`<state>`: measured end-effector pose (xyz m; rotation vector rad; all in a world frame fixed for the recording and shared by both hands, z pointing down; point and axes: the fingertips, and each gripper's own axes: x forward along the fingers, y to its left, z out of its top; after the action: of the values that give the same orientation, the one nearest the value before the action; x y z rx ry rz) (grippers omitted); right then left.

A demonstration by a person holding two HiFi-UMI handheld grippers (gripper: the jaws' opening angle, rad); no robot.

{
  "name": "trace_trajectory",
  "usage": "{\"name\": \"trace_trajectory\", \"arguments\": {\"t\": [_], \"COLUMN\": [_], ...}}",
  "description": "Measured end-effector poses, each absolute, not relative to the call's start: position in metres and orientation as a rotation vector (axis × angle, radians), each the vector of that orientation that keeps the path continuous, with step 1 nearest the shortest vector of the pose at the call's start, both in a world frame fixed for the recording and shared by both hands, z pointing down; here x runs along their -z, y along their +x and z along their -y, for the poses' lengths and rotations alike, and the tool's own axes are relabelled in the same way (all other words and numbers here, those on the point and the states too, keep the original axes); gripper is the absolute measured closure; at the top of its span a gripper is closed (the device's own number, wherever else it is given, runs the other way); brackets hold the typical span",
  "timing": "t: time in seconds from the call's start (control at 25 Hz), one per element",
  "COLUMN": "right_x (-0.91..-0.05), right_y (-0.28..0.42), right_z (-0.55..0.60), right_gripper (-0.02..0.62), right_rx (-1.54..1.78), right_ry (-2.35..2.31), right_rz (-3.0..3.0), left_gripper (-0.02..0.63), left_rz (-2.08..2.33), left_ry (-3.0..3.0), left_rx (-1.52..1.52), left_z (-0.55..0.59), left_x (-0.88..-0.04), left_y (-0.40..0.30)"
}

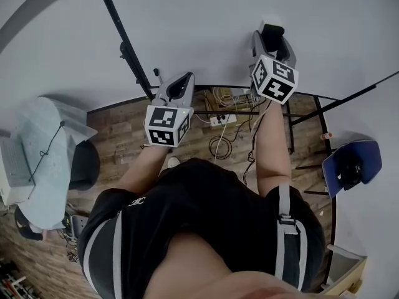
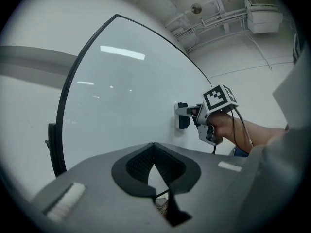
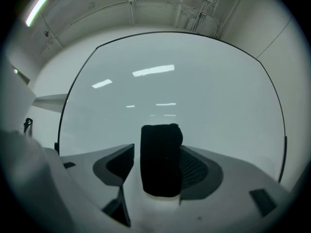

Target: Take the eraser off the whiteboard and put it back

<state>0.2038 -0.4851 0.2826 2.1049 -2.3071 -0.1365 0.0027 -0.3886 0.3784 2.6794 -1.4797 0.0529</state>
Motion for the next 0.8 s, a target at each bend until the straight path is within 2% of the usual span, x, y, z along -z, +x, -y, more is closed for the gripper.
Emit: {"name": "trace_trajectory", "arguments": {"t": [0.08, 0.12, 0.2, 0.8], "right_x": [-0.282, -0.282, -0.283, -0.249], "right_y": [0.208, 0.209, 0.210, 0.205], "right_z": [0.488, 0.489, 0.489, 0.447], "right_gripper": [0.327, 0.351, 0.359, 0.364], "right_rx": [0.125, 0.125, 0.129, 0.230], "right_ry": [2.136, 2.148, 2.149, 2.203], "right_rz": [2.270, 2.249, 2.224, 2.338], "left_gripper": [0.597, 0.597, 0.597, 0.597], "left_rz": [1.485, 1.488, 1.493, 1.458], "left_ry": [2.674, 2.669, 2.661, 2.682], "left_rx": [-0.051, -0.051, -0.053, -0.071], "left_z": [0.388, 0.388, 0.388, 0.394], "left_x": [-0.379, -0.380, -0.381, -0.382], "left_y": [-0.002, -0.005, -0.010, -0.010]}}
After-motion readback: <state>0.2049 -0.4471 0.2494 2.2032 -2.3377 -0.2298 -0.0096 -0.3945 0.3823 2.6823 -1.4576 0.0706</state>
